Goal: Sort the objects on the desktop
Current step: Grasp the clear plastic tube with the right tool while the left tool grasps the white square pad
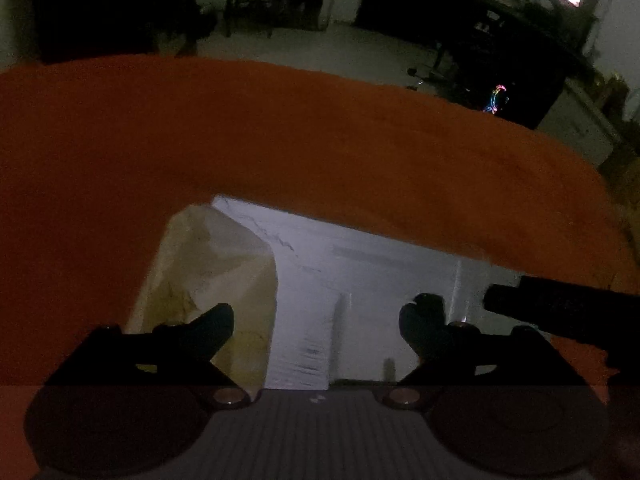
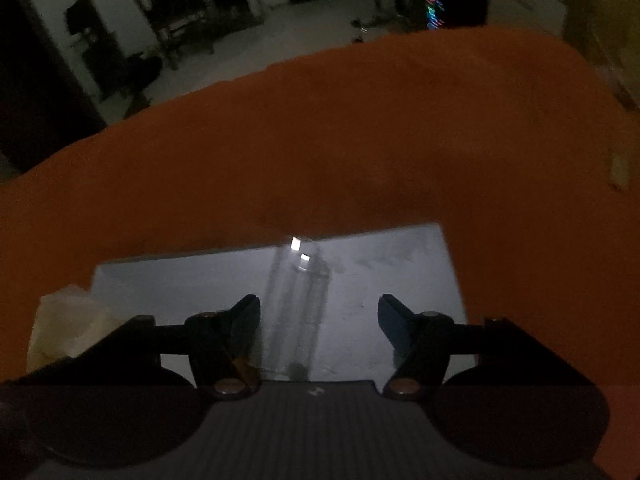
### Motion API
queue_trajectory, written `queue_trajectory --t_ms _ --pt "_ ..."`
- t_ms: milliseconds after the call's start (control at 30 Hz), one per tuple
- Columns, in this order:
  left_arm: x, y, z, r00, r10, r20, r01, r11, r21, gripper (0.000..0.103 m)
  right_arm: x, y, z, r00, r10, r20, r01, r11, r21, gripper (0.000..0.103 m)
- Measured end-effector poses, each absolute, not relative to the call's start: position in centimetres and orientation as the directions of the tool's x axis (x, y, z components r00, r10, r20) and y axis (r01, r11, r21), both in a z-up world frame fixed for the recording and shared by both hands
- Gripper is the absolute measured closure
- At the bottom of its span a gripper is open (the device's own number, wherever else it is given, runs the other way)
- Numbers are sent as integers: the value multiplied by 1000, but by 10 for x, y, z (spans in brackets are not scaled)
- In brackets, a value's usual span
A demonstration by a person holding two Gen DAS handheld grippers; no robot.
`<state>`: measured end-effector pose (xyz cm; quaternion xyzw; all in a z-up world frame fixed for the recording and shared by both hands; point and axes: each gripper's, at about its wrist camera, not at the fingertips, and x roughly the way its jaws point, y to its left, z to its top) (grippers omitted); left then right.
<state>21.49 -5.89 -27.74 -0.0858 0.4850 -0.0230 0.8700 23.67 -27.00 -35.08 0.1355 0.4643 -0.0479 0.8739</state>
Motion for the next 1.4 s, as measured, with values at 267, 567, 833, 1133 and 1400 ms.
queue_trajectory --t_ms 267,567,833,1133,1400 --pt "210 -52 -280 515 -135 -846 -38 983 -180 22 256 -241 -370 496 3 -868 245 959 143 38" --pt "214 -60 -285 470 -109 -876 -57 987 -153 22 241 -261 -368 448 -18 -894 263 958 113 71" --pt "227 -83 -296 402 -70 -913 -83 990 -112 25 224 -281 -359 369 -16 -929 228 971 73 71" --pt "230 -95 -309 363 -178 -915 22 983 -182 26 217 -275 -370 366 -42 -930 175 984 25 71" --pt "227 -51 -306 358 -266 -895 71 964 -258 51 219 -285 -372 383 -8 -924 191 979 71 71"
